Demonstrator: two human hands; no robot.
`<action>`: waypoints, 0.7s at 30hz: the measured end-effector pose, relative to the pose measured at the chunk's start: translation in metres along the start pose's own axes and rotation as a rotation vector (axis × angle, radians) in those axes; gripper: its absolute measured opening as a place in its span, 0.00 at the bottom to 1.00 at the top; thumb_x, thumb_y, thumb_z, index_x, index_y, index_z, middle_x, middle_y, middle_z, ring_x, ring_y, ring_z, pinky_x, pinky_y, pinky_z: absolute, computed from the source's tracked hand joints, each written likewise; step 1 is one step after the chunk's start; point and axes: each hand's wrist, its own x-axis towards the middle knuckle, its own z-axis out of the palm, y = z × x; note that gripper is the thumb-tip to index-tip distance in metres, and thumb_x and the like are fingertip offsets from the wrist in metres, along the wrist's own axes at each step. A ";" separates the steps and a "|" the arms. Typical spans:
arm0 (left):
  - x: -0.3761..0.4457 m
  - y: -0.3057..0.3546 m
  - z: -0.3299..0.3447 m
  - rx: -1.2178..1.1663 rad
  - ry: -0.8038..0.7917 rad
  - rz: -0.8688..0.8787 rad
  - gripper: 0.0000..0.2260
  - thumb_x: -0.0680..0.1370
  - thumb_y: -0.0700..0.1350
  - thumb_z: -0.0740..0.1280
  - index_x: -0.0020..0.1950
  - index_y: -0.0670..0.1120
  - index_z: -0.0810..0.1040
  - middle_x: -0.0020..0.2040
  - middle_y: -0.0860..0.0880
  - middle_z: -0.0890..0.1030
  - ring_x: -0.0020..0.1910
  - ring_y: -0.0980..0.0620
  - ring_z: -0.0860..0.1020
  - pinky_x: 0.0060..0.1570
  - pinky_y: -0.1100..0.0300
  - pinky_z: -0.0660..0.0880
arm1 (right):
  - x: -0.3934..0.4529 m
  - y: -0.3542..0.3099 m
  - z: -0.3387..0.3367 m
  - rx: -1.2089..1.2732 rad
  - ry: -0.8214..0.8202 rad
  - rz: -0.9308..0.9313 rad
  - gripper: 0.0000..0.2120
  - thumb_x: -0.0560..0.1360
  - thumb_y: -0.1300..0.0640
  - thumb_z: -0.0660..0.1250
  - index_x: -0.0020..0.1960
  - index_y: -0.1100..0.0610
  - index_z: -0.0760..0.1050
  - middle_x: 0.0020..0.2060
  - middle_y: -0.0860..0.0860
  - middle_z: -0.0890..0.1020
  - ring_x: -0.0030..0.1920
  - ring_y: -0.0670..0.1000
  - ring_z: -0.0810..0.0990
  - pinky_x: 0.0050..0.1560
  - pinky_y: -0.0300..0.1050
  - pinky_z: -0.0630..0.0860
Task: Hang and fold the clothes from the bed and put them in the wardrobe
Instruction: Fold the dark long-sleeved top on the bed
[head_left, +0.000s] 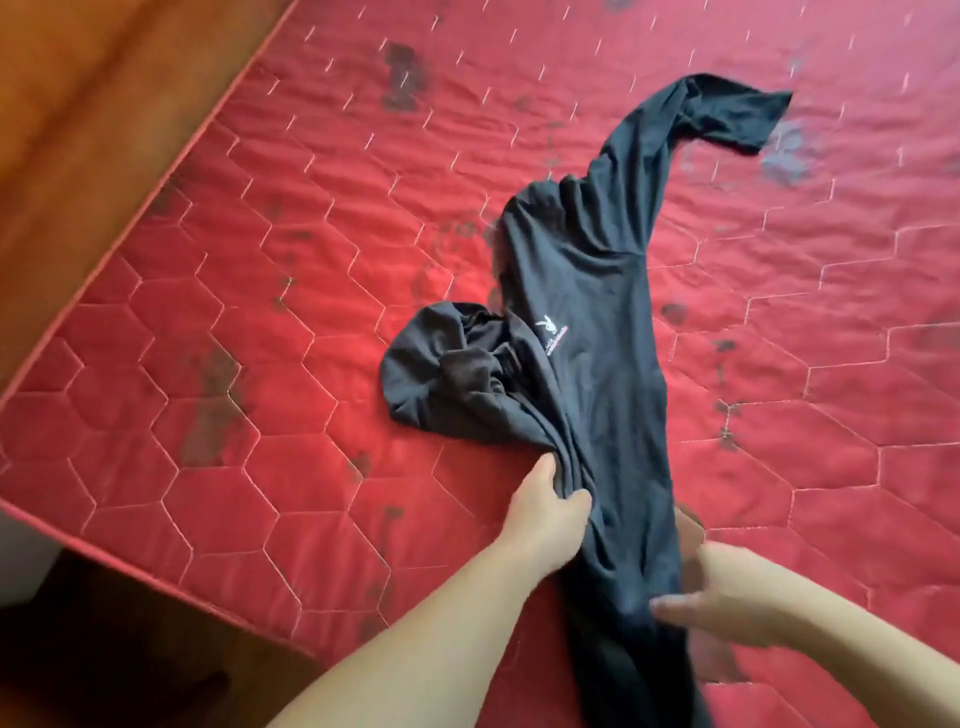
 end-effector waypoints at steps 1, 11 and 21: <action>-0.008 -0.004 0.008 0.060 -0.053 0.057 0.14 0.77 0.43 0.64 0.63 0.50 0.73 0.57 0.61 0.78 0.57 0.59 0.76 0.61 0.64 0.69 | 0.006 -0.002 -0.007 0.064 0.179 0.039 0.11 0.71 0.44 0.66 0.44 0.51 0.78 0.36 0.44 0.81 0.41 0.48 0.80 0.40 0.41 0.75; -0.030 0.006 0.032 0.333 -0.104 0.291 0.12 0.70 0.58 0.65 0.45 0.53 0.81 0.39 0.52 0.83 0.43 0.52 0.80 0.47 0.54 0.77 | 0.051 -0.016 -0.034 0.279 0.503 -0.081 0.07 0.75 0.58 0.65 0.38 0.53 0.76 0.34 0.50 0.79 0.42 0.55 0.78 0.36 0.46 0.68; 0.015 -0.001 -0.016 1.055 -0.162 0.185 0.14 0.75 0.46 0.62 0.59 0.56 0.75 0.59 0.47 0.80 0.60 0.42 0.77 0.49 0.56 0.70 | 0.031 0.075 -0.028 0.799 0.354 0.468 0.07 0.73 0.65 0.60 0.36 0.61 0.72 0.27 0.56 0.75 0.31 0.57 0.76 0.34 0.49 0.78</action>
